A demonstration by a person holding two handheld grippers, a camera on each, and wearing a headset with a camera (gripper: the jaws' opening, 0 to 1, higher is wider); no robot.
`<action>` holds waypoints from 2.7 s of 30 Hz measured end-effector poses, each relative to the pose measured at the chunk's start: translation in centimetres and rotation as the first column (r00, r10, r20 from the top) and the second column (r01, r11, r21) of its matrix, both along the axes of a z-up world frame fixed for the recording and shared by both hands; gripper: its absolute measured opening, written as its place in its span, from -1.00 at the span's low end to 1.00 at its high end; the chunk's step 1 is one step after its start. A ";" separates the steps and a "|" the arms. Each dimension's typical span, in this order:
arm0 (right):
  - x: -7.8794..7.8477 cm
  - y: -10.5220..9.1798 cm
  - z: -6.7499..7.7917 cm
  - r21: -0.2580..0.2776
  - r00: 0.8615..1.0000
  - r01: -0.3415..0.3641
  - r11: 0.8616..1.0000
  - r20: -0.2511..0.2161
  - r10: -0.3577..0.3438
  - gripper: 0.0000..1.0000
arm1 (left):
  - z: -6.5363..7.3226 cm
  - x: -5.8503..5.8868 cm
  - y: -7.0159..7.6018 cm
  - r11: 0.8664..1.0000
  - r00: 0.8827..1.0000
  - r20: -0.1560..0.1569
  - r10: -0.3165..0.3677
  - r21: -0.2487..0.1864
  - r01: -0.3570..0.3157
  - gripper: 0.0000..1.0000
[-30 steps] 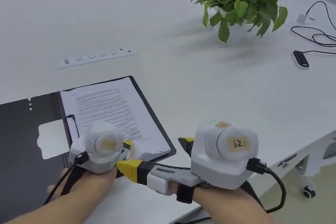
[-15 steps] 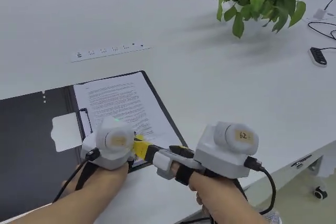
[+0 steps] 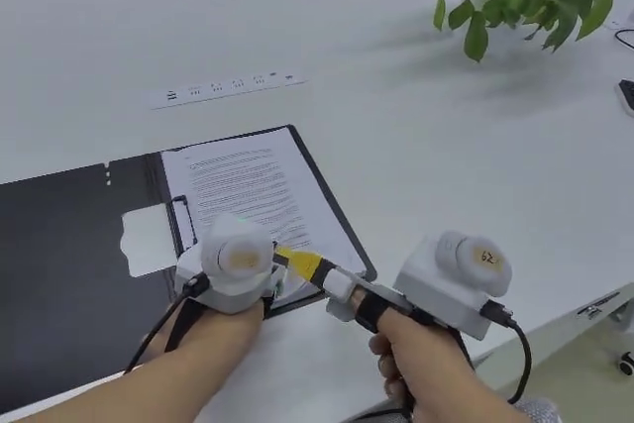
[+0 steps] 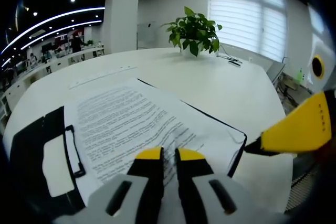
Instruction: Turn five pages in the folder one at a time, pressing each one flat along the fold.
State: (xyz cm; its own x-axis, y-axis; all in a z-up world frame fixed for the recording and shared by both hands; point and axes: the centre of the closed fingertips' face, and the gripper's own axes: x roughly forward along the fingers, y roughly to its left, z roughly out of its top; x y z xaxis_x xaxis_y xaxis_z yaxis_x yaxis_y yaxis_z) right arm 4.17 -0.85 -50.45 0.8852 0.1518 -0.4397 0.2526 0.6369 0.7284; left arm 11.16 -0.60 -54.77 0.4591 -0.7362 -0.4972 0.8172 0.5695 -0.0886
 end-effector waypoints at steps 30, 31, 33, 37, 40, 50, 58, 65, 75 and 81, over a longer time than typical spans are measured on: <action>0.3 -2.0 -3.9 0.096 0.975 0.197 0.976 -0.127 -0.184 -1.00 | -0.1 -0.1 0.0 1.000 1.000 -0.017 0.018 -0.003 -0.018 -0.85; 0.3 -1.9 -3.9 0.094 0.975 0.197 0.976 -0.125 -0.185 -1.00 | -0.1 -0.1 0.0 1.000 1.000 -0.020 0.021 -0.005 -0.021 -0.84; 0.3 -1.9 -3.8 0.090 0.975 0.197 0.976 -0.124 -0.185 -1.00 | -0.1 -0.1 0.0 0.999 0.999 -0.030 0.028 -0.014 -0.029 -0.83; 0.1 -2.0 -3.2 0.084 0.978 0.190 0.978 -0.108 -0.180 -1.00 | 0.3 -0.4 0.3 1.000 0.999 -0.051 0.017 -0.016 -0.018 -0.73; 0.2 -2.0 -2.9 0.076 0.980 0.184 0.980 -0.094 -0.176 -1.00 | 0.9 -0.6 1.5 0.999 0.998 -0.061 0.034 -0.012 -0.035 -0.52; 0.5 -1.1 -0.1 0.012 0.990 0.143 0.990 -0.009 -0.143 -1.00 | 4.0 0.2 7.4 0.993 0.994 -0.006 0.110 -0.049 -0.110 -0.44; 1.4 0.8 3.7 -0.056 0.993 0.071 0.996 0.097 -0.066 -1.00 | 6.1 -0.2 12.7 0.982 0.983 0.027 0.179 -0.065 -0.177 -0.42; 2.3 3.5 6.3 -0.152 0.985 -0.017 0.988 0.165 0.043 -1.00 | 7.5 -0.7 17.0 0.967 0.967 0.050 0.248 -0.077 -0.244 -0.40; 3.4 9.0 8.7 -0.326 0.942 -0.182 0.928 0.212 0.259 -1.00 | 8.9 -1.0 22.6 0.935 0.937 0.061 0.345 -0.104 -0.338 -0.40; 4.1 13.0 9.2 -0.431 0.895 -0.279 0.858 0.205 0.395 -1.00 | 9.3 -1.2 25.9 0.912 0.914 0.062 0.402 -0.115 -0.393 -0.41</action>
State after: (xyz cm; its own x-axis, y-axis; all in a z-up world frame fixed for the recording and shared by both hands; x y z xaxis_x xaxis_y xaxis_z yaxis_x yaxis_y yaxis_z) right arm 8.26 12.14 -41.22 0.9027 0.3351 -0.2700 -0.2041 0.8857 0.4170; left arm 9.95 25.34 -45.50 0.7603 -0.5271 -0.3796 0.5317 0.8407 -0.1024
